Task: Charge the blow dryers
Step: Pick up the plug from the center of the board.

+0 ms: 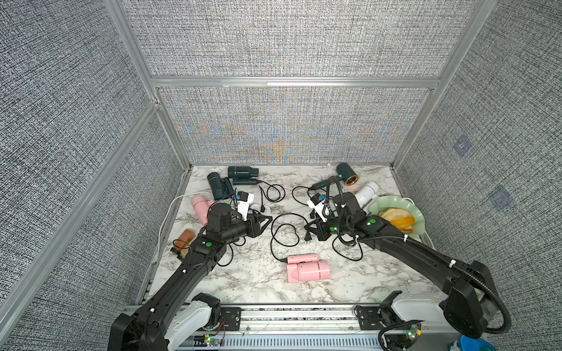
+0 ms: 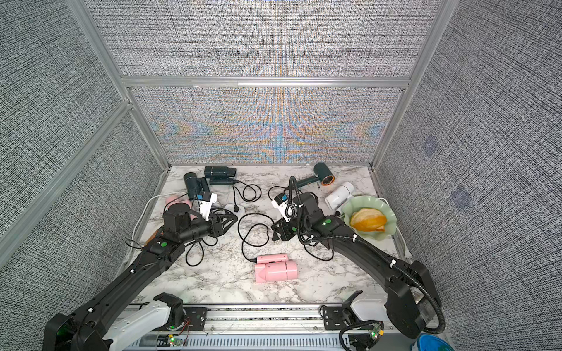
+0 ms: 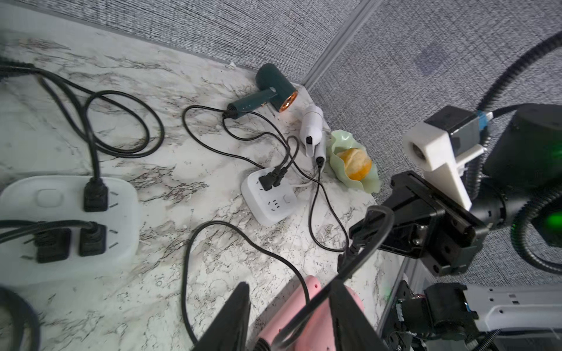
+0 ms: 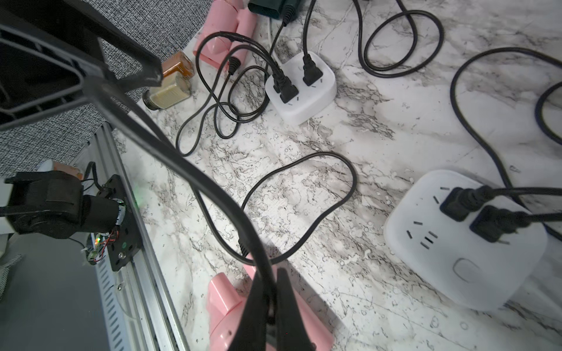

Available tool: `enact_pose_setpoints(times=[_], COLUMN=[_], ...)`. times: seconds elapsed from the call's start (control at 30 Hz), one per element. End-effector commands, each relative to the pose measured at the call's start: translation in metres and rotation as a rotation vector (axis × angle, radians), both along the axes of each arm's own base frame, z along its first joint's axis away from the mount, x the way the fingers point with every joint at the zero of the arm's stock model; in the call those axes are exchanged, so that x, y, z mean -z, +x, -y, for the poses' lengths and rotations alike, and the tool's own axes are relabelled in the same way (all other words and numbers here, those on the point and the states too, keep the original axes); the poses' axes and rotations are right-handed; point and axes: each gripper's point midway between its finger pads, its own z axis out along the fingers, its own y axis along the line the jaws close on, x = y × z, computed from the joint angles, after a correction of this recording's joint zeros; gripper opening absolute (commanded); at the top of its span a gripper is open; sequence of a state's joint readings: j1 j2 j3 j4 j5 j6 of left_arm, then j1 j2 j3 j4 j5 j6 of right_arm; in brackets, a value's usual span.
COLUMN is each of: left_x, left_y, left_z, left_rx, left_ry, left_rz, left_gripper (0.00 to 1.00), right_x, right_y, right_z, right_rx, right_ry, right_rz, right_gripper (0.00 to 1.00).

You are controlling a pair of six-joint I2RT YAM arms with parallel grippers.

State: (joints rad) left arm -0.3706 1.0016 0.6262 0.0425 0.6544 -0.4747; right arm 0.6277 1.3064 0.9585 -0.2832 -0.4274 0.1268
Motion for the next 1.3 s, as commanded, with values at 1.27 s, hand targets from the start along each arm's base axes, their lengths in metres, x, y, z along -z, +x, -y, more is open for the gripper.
enact_pose_setpoints(times=[1.27], left_x=[0.001], left_y=[0.007], left_z=[0.015], left_rx=[0.117], left_ry=[0.059], left_rz=[0.055], left_gripper=[0.50], right_x=[-0.050], right_y=[-0.048], right_z=[-0.016], right_rx=[-0.223], right_ry=[0.174], right_rz=[-0.071], right_gripper=[0.03])
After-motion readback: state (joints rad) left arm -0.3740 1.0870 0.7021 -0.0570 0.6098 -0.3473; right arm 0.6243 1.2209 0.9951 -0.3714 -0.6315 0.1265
